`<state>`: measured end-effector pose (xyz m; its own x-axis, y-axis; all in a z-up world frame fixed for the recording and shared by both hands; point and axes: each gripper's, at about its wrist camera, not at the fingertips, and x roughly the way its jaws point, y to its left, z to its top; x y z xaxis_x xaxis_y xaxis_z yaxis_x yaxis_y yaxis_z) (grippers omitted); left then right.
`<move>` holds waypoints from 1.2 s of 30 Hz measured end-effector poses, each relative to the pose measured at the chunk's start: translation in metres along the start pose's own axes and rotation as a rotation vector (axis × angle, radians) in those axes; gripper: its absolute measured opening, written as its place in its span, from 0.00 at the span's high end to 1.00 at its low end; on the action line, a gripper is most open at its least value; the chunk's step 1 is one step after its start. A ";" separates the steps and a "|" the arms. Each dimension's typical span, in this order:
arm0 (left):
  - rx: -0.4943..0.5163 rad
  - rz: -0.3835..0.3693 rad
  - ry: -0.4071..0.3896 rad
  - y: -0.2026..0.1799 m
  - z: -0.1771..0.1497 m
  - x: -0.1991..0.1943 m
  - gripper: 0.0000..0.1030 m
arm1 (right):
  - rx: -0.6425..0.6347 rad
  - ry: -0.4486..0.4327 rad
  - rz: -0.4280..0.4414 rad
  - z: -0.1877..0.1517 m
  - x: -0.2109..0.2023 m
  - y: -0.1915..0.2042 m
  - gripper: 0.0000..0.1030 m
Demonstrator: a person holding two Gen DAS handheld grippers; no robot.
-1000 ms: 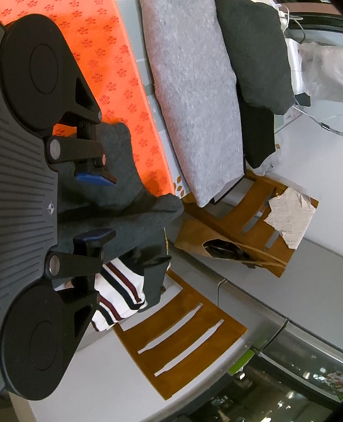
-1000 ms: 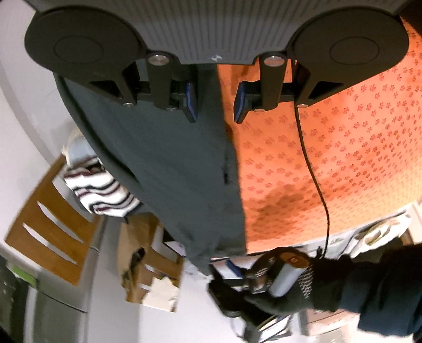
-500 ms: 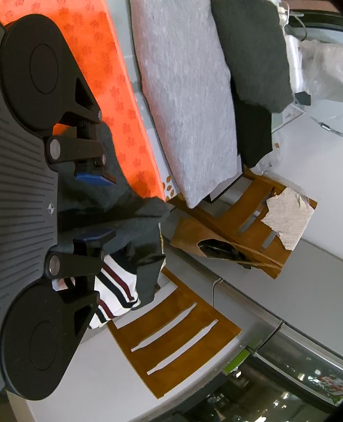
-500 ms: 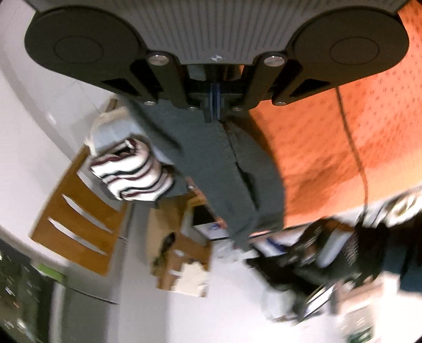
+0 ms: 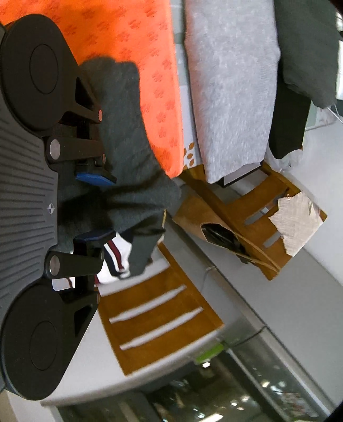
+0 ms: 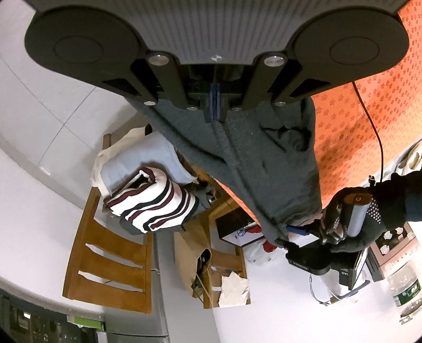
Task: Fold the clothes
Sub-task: 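Hold the pants with the left tool while the right tool smooths the fold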
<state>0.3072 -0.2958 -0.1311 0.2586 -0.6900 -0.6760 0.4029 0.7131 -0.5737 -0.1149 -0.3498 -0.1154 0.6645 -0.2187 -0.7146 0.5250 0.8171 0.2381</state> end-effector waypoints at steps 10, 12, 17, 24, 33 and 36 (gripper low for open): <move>-0.014 0.006 0.000 -0.014 0.002 0.010 0.59 | 0.008 0.003 0.009 0.000 0.005 0.000 0.96; -0.009 0.049 0.014 -0.014 0.002 0.018 0.59 | 0.007 0.004 0.011 0.001 0.005 0.001 0.96; 0.013 0.116 0.006 -0.008 0.002 0.019 0.96 | -0.008 0.005 0.026 0.001 0.004 0.006 0.96; 0.067 0.126 -0.026 0.002 0.014 -0.041 0.96 | -0.055 -0.004 0.104 0.002 -0.016 0.028 0.97; 0.104 0.186 -0.010 0.050 0.017 -0.148 0.96 | -0.178 0.080 0.270 -0.021 -0.057 0.088 0.97; 0.123 0.212 -0.001 0.076 0.005 -0.175 0.96 | -0.221 0.119 0.313 -0.033 -0.068 0.111 0.97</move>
<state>0.2972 -0.1211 -0.0538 0.3499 -0.5263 -0.7750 0.4432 0.8218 -0.3580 -0.1191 -0.2268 -0.0624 0.7015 0.1119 -0.7038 0.1708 0.9324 0.3184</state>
